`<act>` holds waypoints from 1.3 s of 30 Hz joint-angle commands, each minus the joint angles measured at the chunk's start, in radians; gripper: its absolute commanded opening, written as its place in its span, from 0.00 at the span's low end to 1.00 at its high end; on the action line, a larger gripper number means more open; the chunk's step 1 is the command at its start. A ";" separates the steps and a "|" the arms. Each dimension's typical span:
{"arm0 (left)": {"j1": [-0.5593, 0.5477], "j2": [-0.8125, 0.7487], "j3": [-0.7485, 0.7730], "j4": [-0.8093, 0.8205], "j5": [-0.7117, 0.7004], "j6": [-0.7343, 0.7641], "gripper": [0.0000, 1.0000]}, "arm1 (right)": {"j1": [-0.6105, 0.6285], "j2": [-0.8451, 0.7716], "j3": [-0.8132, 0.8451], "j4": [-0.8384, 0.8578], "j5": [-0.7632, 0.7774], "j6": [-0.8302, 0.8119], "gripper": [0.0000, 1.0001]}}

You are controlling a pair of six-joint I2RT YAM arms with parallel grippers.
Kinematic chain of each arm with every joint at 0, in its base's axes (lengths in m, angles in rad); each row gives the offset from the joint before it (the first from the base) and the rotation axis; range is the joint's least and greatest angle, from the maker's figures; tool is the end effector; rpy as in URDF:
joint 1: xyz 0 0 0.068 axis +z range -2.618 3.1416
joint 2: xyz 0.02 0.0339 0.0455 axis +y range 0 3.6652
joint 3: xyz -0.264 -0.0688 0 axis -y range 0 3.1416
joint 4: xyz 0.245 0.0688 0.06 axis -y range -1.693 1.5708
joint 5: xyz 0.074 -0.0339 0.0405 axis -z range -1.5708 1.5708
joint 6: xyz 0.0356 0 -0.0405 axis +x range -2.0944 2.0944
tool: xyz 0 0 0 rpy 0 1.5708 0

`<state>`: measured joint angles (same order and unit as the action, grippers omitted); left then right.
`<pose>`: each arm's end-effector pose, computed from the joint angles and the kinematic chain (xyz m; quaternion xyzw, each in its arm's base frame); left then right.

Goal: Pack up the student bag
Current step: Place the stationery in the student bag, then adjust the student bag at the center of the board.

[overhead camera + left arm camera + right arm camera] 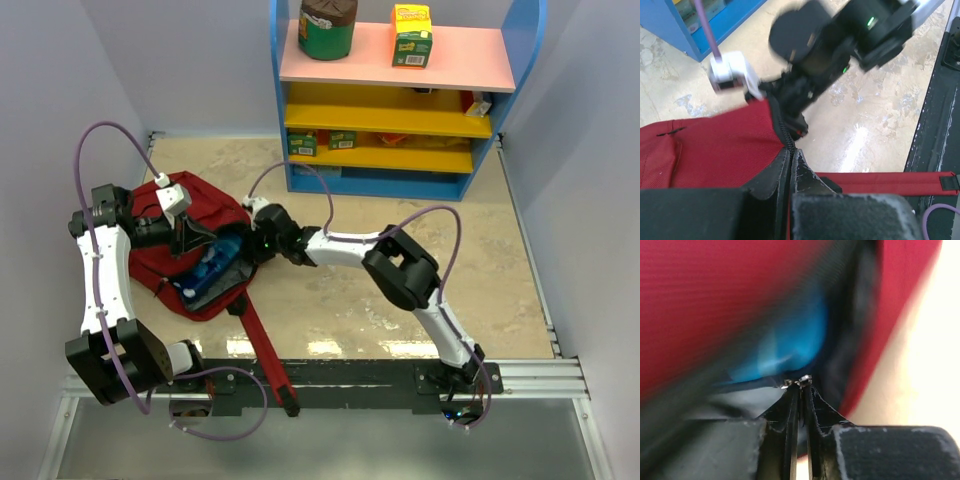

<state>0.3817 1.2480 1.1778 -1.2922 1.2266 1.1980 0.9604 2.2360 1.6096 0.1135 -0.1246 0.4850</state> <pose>0.2006 0.0444 0.3224 0.3778 0.7227 -0.3426 0.4665 0.2898 0.4220 0.1725 -0.2334 0.8300 0.3734 0.3422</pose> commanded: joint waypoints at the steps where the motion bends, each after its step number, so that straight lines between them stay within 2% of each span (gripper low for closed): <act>1: -0.004 -0.005 0.039 -0.022 0.113 0.011 0.00 | 0.031 0.099 0.018 -0.172 -0.079 0.024 0.09; 3: -0.003 -0.004 0.040 -0.022 0.114 0.011 0.00 | 0.032 0.102 0.009 -0.157 -0.092 0.036 0.09; 6: -0.006 -0.001 0.037 -0.024 0.117 0.011 0.00 | 0.040 0.056 -0.040 -0.095 -0.098 0.046 0.19; 7: -0.006 -0.001 0.036 -0.024 0.119 0.014 0.00 | 0.043 0.042 -0.054 -0.083 -0.083 0.046 0.28; 11: -0.004 0.002 0.028 -0.024 0.117 0.014 0.00 | 0.052 -0.032 -0.076 0.001 -0.057 0.094 0.33; 13: -0.006 0.002 0.023 -0.024 0.113 0.015 0.00 | 0.051 -0.096 -0.121 0.099 -0.038 0.144 0.43; 15: -0.006 0.002 0.020 -0.024 0.093 0.020 0.00 | 0.046 -0.136 -0.166 0.191 -0.006 0.201 0.57; 18: -0.009 0.004 0.008 -0.024 0.048 0.046 0.00 | 0.026 -0.203 -0.204 0.157 0.019 0.199 0.65; 22: -0.009 0.016 -0.015 -0.025 0.013 0.058 0.00 | 0.020 -0.323 -0.339 0.121 0.109 0.167 0.69; 27: -0.007 0.036 -0.021 -0.024 0.008 0.063 0.00 | 0.020 -0.326 -0.404 0.045 0.181 0.161 0.66; 32: -0.009 0.033 -0.017 -0.025 -0.001 0.057 0.00 | 0.020 -0.239 -0.407 0.142 0.099 0.207 0.65; 39: -0.009 0.019 -0.027 -0.024 -0.026 0.066 0.00 | 0.018 -0.075 -0.303 0.236 -0.030 0.311 0.65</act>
<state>0.3782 1.2865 1.1587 -1.3083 1.1812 1.2247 0.9768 2.0964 1.2499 0.3069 -0.0788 0.7223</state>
